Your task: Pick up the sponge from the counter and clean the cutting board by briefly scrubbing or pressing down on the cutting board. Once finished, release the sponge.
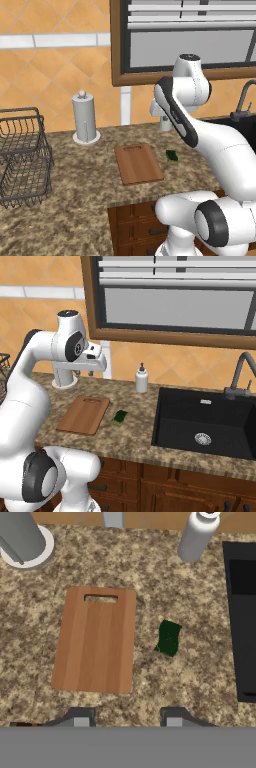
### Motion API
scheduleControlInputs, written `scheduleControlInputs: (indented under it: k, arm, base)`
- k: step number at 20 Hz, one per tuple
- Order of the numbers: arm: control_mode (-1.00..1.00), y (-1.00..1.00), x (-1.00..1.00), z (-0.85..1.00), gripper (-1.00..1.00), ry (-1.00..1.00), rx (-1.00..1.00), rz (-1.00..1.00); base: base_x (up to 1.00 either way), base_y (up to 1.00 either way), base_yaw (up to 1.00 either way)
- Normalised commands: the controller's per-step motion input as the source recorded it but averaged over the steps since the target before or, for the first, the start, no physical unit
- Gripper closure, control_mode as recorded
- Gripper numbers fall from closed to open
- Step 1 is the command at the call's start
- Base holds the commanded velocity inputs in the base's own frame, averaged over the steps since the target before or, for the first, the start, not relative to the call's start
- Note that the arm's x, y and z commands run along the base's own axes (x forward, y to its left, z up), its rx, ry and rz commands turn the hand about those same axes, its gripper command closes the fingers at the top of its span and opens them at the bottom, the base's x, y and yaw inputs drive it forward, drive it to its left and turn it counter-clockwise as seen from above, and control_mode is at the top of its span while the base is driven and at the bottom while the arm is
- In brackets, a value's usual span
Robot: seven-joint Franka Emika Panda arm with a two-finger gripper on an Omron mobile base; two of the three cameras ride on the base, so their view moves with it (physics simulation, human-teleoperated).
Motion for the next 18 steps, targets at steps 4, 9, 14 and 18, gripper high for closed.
scheduleControlInputs:
  k: [4,9,14,18]
  arm:
    - [-1.00,0.00,0.00,-0.02,-1.00,0.00,0.04,0.00]
    - [-1.00,-0.19,-0.13,-0.28,-1.00,0.00,0.06,0.00]
    - [-1.00,-0.52,-0.05,-0.31,-1.00,0.00,-0.02,-0.01]
    - [-1.00,-0.60,0.08,-0.40,-1.00,0.00,0.00,-0.16]
  base:
    - [0.00,0.00,0.00]
    - [0.00,0.00,0.00]
    - [0.00,0.00,0.00]
    - [0.00,0.00,0.00]
